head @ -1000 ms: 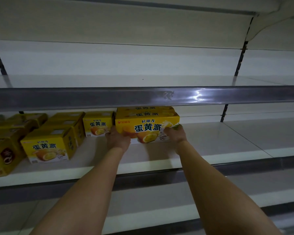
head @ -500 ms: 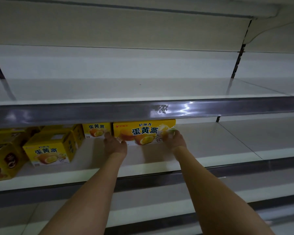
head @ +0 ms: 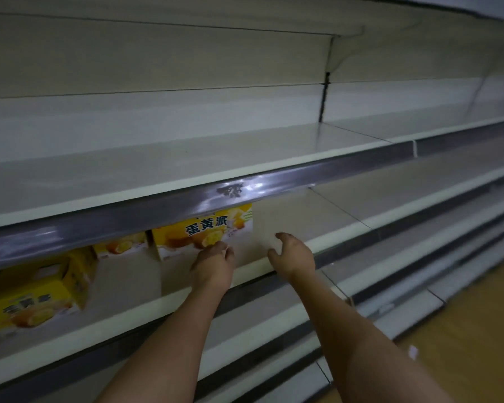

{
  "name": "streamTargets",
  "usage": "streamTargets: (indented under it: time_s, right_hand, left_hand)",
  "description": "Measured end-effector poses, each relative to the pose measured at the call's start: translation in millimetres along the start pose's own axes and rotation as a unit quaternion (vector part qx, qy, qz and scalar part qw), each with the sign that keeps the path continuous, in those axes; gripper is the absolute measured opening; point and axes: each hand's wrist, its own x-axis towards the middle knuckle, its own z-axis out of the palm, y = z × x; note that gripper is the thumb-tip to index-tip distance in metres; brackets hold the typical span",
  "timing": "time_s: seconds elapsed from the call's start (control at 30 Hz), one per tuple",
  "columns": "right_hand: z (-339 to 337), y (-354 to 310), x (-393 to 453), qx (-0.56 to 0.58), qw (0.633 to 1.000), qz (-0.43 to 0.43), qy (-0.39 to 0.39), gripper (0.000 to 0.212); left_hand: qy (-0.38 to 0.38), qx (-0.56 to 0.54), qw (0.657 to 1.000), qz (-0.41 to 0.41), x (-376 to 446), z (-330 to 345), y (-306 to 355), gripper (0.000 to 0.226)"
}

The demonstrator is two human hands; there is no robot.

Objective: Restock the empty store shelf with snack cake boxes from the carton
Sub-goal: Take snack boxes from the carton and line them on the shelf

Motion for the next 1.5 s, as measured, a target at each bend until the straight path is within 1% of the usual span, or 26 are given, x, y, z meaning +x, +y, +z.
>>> streamTargets:
  time_s: [0.13,0.3,0.37,0.47,0.57,0.7,0.8,0.9,1.0,1.17,1.3,1.43,1.5]
  right_hand:
    - [-6,6,-40,-0.005,0.997,0.039,0.068,0.051]
    - [-5,20,-101,0.006,0.986,0.118,0.120,0.048]
    - [-4,31,-132,0.002,0.976,0.169,0.139,0.049]
    - [-2,49,-178,-0.001,0.957,0.245,0.157,0.045]
    - [-6,68,-227,-0.002,0.935,0.311,0.170,0.047]
    - [-16,97,-305,0.005,0.893,0.398,0.211,0.046]
    - [-24,117,-365,-0.002,0.864,0.445,0.236,0.049]
    - [-34,132,-429,-0.023,0.837,0.483,0.256,0.048]
    - [-44,143,-497,-0.042,0.795,0.533,0.287,0.044]
    - [-56,161,-590,-0.024,0.724,0.602,0.336,0.041]
    - [-62,172,-636,0.007,0.683,0.638,0.354,0.048]
    - [-64,189,-660,0.042,0.659,0.662,0.355,0.057]
    - [-66,200,-662,0.052,0.649,0.668,0.360,0.057]
  left_hand:
    - [0.003,-0.009,0.993,0.116,-16,7,11,0.027]
    - [-0.010,-0.028,0.975,0.220,-52,9,24,0.026]
    - [-0.039,-0.039,0.964,0.262,-70,17,26,0.025]
    - [-0.103,-0.037,0.949,0.296,-99,35,27,0.027]
    - [-0.148,-0.022,0.935,0.323,-133,57,30,0.026]
    - [-0.215,-0.041,0.900,0.378,-195,86,48,0.022]
    - [-0.253,-0.036,0.876,0.410,-243,105,66,0.020]
    - [-0.297,-0.046,0.850,0.433,-298,121,80,0.023]
    - [-0.332,-0.038,0.817,0.470,-363,128,91,0.026]
    - [-0.378,-0.023,0.769,0.515,-450,137,103,0.028]
    - [-0.399,-0.008,0.748,0.531,-496,138,109,0.030]
    - [-0.430,0.011,0.732,0.528,-528,149,114,0.033]
    - [-0.452,0.018,0.714,0.535,-540,157,120,0.036]
